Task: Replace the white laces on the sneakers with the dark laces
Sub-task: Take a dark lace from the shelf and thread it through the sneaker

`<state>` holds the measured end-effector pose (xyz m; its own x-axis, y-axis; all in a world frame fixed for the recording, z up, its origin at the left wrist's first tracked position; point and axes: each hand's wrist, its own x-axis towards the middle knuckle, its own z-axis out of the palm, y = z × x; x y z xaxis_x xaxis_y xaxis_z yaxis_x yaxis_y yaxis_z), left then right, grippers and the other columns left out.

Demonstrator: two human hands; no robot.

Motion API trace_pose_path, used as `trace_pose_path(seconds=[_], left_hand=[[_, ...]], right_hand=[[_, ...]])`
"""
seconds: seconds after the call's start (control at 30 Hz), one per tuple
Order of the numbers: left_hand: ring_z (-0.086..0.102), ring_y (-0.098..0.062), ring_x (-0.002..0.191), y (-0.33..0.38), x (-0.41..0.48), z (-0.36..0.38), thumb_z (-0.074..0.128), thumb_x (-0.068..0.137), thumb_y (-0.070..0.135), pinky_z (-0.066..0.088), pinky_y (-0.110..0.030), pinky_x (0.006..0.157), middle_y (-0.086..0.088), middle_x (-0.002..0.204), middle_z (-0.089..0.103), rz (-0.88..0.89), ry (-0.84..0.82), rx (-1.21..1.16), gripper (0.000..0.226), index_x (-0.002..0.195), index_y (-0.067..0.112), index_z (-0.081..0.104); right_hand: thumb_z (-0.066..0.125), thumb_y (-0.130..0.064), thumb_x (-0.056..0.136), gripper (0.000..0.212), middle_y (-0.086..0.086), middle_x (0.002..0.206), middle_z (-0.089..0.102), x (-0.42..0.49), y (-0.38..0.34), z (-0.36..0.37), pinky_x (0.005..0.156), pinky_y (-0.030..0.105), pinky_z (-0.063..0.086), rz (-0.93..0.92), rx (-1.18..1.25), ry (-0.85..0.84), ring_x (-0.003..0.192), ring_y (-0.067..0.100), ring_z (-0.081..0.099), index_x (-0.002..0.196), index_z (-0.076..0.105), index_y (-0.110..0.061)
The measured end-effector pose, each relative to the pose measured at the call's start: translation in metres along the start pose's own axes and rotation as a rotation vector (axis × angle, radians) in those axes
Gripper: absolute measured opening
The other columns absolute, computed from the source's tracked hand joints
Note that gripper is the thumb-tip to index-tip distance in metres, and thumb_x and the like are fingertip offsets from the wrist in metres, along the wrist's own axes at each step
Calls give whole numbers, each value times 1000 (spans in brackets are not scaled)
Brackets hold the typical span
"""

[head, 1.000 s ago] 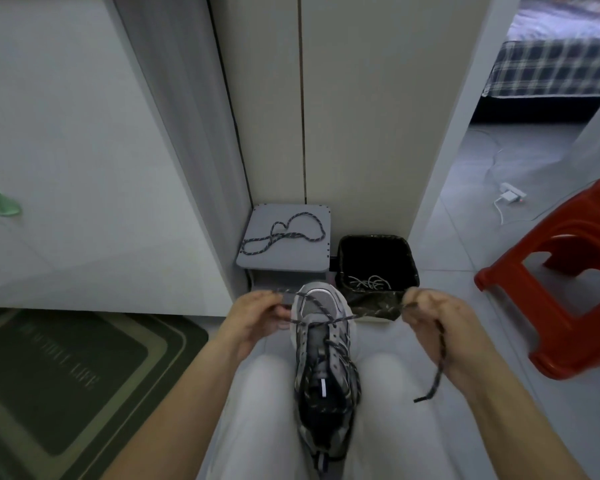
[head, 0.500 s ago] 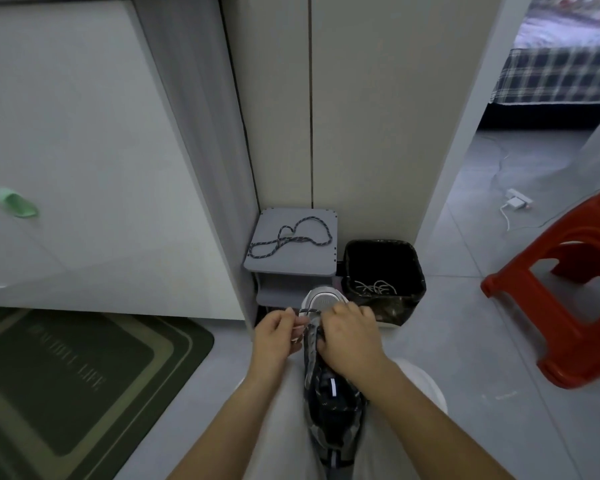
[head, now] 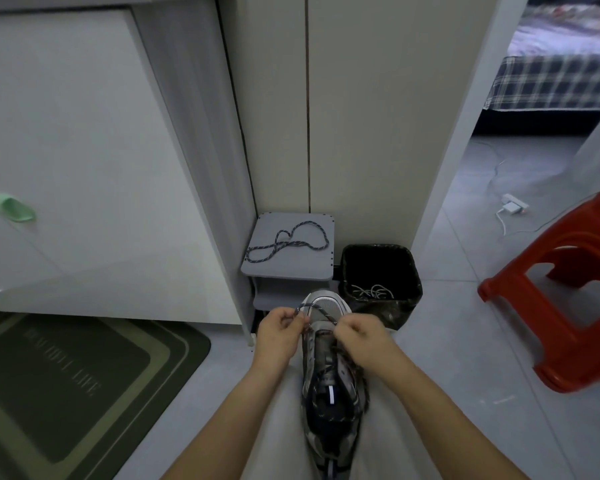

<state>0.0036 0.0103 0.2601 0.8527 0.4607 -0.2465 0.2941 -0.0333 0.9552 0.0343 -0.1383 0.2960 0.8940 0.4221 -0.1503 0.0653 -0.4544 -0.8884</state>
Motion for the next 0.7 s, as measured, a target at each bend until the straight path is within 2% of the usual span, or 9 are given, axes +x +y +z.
trace_pose_path(seconds=[0.07,0.1,0.17,0.23,0.3,0.37,0.43,0.57,0.7], left_hand=[[62,-17,74,-1,2,0,64,87,11,47,-21,63,-13,85,69,3,-12,28,5,82,13,61],[59,-15,69,-2,3,1,65,86,10,46,-19,58,-12,82,67,2,-17,39,5,83,12,61],[56,-13,65,-1,4,3,66,85,9,49,-22,60,-6,76,63,-1,-22,52,6,82,12,61],[59,-18,69,-2,6,4,68,84,14,55,-37,69,-7,73,63,-15,-18,41,10,76,11,61],[60,-25,72,-3,8,4,67,85,18,55,-47,74,-14,71,61,-40,5,18,21,68,8,59],[59,-26,73,-5,10,3,65,86,17,55,-49,74,-16,71,58,-60,22,15,26,64,7,55],[58,-25,74,-6,12,2,63,86,12,55,-46,74,-17,73,58,-75,22,9,26,63,8,53],[61,-26,77,-8,13,-1,63,88,12,55,-42,74,-20,80,65,-76,5,15,19,69,8,60],[63,-26,76,-10,14,0,61,90,18,55,-42,74,-21,84,69,-67,0,21,20,74,7,65]], right_hand=[[50,-10,82,35,0,55,32,-5,1,-13,55,26,28,33,312,4,55,12,31,50,36,-17],[50,-14,75,31,0,55,31,-9,1,-19,55,23,27,35,390,5,55,12,29,48,35,-18],[50,-17,67,26,-2,52,31,-11,4,-25,53,21,26,48,362,-6,52,9,29,46,34,-19],[56,-18,76,30,-8,52,37,-6,11,-24,56,25,31,53,91,-54,50,6,34,51,39,-19],[57,-32,80,17,-12,66,52,0,14,-20,71,30,40,46,-317,-56,66,7,49,66,52,-23],[56,-46,78,17,-13,83,55,4,9,-11,84,34,36,-17,-592,21,86,10,52,80,56,-29],[53,-54,81,27,-9,93,56,8,2,2,89,37,33,-121,-768,45,97,14,50,87,58,-29],[49,-49,90,34,2,111,58,17,-2,17,92,39,32,-108,-978,6,109,23,51,104,61,-20],[53,-38,88,25,3,112,57,17,2,18,91,38,33,-98,-994,-8,107,23,51,103,60,-18]])
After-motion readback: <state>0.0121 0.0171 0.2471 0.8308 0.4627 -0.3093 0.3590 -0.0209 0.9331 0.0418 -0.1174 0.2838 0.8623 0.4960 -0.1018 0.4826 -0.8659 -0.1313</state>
